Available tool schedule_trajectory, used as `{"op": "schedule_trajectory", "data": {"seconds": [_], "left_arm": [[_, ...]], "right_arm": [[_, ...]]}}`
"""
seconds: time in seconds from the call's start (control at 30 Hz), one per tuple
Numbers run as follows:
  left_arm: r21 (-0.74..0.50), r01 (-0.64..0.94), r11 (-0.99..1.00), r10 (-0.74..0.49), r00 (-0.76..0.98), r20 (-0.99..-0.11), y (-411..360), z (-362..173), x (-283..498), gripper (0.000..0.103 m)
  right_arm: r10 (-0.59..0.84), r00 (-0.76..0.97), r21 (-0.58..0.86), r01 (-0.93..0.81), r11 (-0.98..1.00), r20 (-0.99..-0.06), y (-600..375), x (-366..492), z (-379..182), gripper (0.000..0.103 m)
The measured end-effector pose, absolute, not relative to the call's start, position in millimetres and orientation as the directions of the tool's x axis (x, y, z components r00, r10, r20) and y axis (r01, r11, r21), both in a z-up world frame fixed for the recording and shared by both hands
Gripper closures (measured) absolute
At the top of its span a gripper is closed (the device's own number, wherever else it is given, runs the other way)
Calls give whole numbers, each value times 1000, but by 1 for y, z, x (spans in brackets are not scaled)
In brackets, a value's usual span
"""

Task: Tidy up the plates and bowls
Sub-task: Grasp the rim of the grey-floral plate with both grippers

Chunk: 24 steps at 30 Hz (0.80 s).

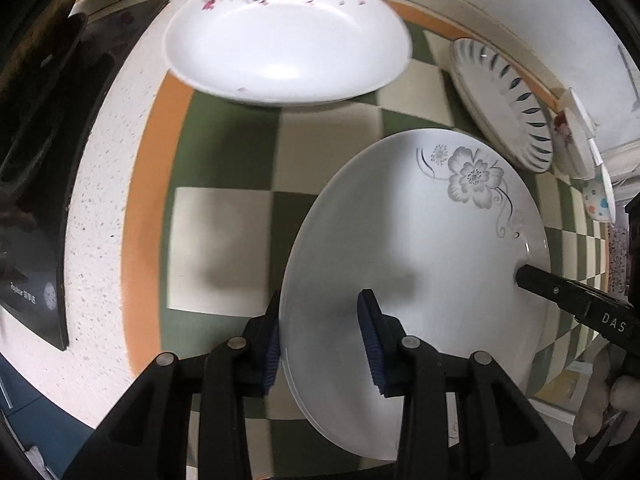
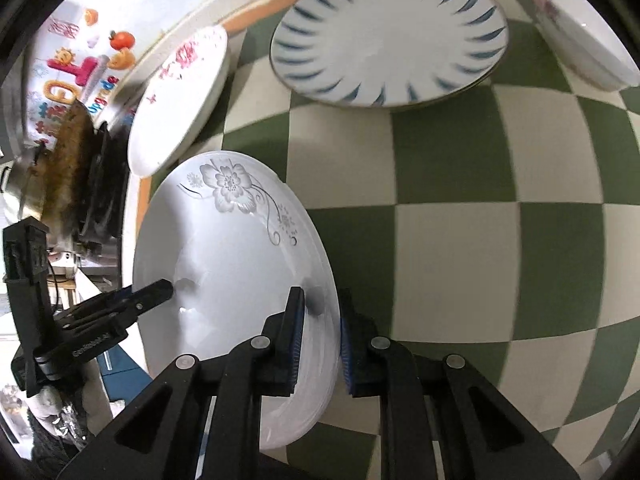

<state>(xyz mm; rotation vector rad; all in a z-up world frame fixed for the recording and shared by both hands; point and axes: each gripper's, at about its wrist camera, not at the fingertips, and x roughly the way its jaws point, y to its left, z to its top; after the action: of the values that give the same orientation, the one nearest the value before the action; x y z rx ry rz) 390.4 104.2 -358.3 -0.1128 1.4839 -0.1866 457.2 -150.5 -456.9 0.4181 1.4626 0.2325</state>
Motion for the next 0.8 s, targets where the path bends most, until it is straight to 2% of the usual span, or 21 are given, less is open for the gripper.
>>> {"op": "schedule_trajectory", "data": {"seconds": [0.17,0.37,0.8], "left_arm": [[-182,84,980,-190,93,-977,63,-346,395,70],[-189,109,976,-199,88,-976,17,-354,393,70],[-161,121,980,-166,40,-985,-33,-378,386,70]], "right_arm": [[407,134,422,110,900,-904,-183,452,-438,85],[401,151,420,128,898,-904,-238,443,-425,85],[416,117,431,176,885,-902,-307,432,-462,85]]}}
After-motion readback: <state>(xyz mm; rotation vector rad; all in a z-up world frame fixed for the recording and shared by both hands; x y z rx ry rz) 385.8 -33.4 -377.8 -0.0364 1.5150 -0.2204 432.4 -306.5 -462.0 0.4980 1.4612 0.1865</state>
